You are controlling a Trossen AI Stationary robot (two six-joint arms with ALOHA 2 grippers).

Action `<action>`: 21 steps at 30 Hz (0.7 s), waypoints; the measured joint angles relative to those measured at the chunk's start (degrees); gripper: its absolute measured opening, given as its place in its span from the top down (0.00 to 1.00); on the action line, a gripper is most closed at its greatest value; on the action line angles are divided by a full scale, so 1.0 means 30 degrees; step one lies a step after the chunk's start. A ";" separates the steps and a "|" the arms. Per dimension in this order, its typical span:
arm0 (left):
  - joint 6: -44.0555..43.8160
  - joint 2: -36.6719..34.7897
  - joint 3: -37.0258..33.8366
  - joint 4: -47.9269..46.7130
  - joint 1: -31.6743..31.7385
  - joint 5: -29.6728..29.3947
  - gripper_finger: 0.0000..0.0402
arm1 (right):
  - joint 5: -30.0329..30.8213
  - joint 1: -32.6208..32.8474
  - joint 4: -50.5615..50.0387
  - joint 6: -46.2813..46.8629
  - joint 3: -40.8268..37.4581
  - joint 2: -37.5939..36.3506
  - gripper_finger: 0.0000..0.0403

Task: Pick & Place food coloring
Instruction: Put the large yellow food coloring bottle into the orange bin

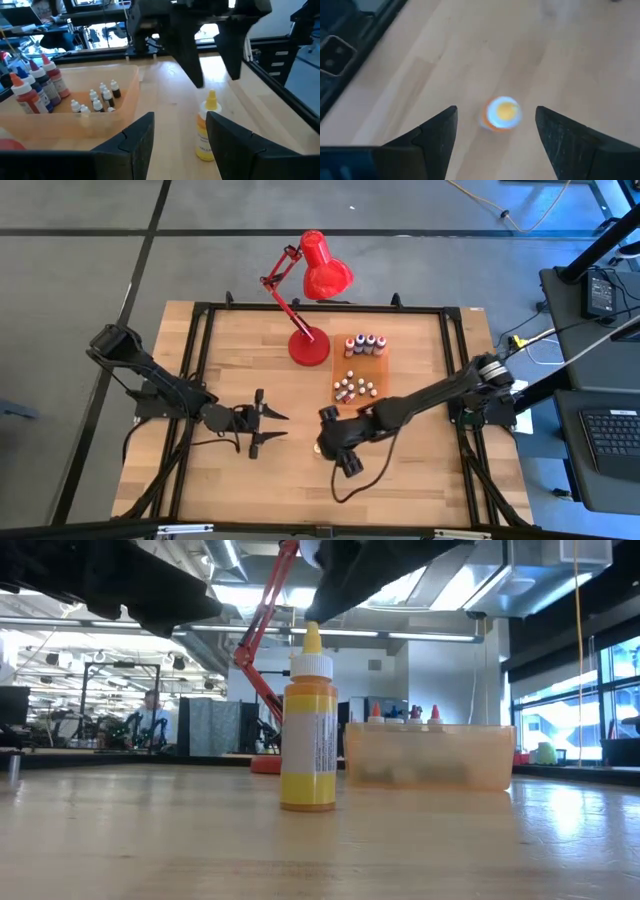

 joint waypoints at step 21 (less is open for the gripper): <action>-0.0488 0.0000 0.0001 -0.0147 -0.0001 0.0170 0.56 | -0.1805 -0.0959 -0.0499 -0.0001 0.1163 0.2321 0.48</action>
